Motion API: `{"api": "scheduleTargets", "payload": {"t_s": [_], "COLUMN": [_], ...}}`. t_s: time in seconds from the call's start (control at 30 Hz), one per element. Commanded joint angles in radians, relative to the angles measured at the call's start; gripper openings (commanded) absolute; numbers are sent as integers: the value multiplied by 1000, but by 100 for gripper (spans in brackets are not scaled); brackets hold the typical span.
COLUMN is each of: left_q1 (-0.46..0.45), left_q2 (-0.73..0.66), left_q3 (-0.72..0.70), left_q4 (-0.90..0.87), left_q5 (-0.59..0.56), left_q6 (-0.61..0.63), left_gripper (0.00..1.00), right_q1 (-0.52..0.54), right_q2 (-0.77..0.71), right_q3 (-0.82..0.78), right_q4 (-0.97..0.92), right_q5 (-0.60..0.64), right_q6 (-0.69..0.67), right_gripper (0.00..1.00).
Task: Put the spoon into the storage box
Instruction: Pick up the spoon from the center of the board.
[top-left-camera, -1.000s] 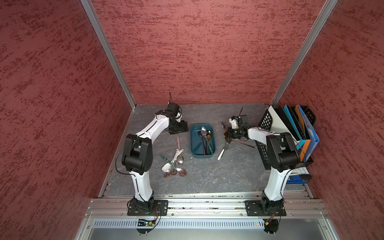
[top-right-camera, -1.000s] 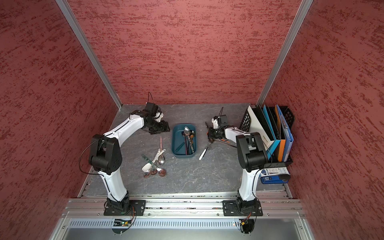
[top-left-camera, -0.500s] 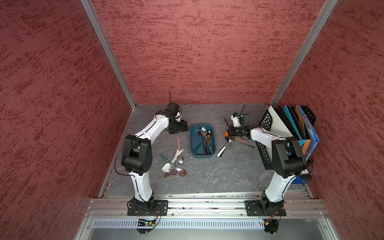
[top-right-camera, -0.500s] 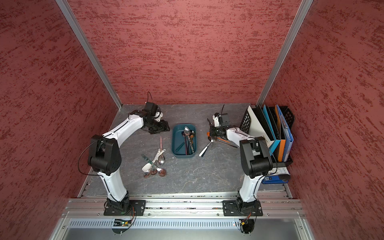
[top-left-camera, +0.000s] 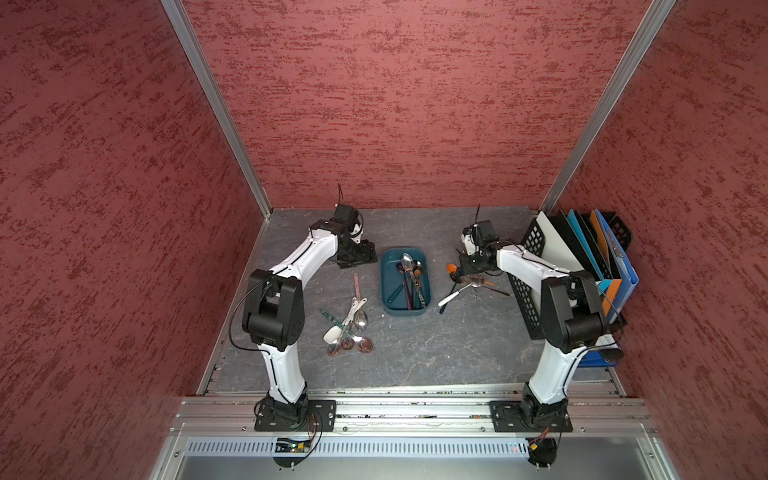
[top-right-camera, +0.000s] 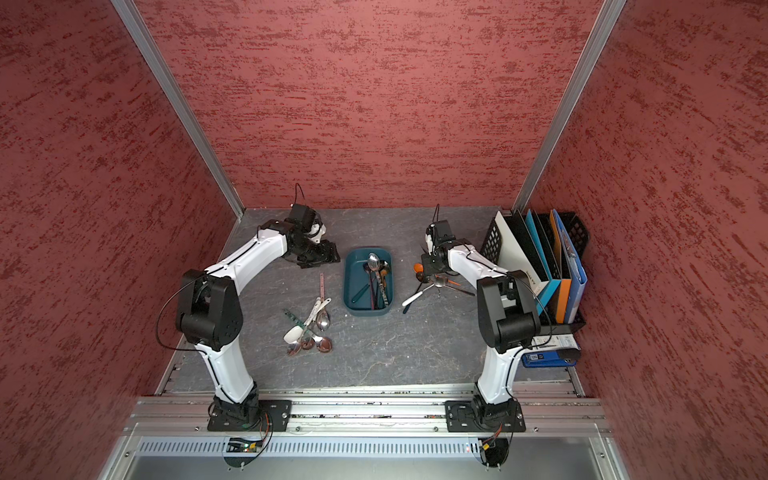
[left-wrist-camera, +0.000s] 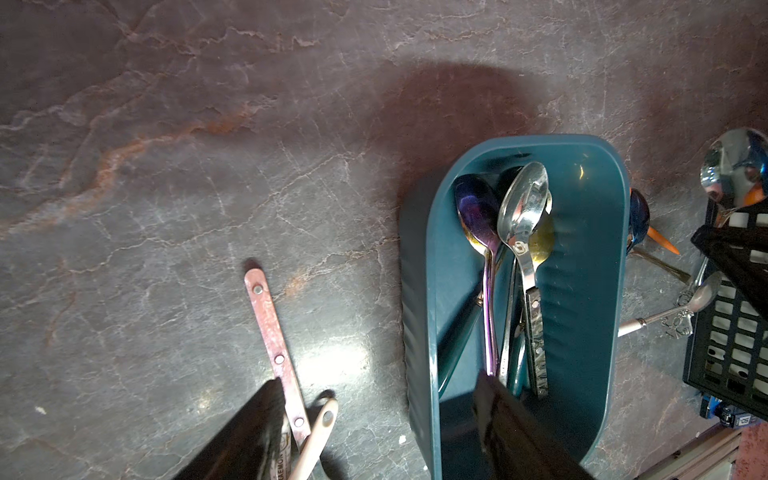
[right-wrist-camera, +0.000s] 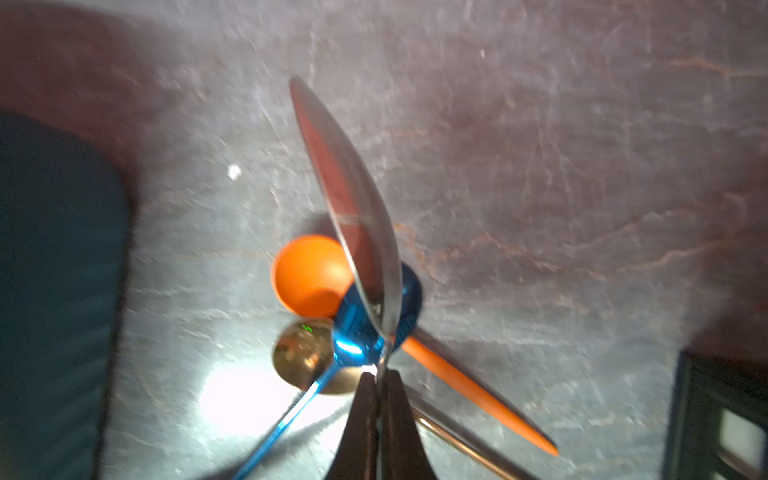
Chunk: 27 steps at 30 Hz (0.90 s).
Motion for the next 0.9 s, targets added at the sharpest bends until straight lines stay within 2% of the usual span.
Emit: {"api": "scheduleTargets", "payload": {"t_s": [0.0,0.63,0.87], "left_q1": [-9,-10,-9], "left_q2": [-24,-24,-23], "left_q3": [-9,-27,-35], "left_q4": [15,22,25], "left_q5": [-1,2,-1], "left_q6": [-11,13,23], "left_gripper": [76,76,76], "right_q1": [16,129,144], "right_q2": [17,88,103], "right_q3": [16,31,32], "right_q4": [-67,-177,-168], "right_q5": [120,513,581], "right_q6": [-45,-247,-272], "right_gripper": [2,2,2]}}
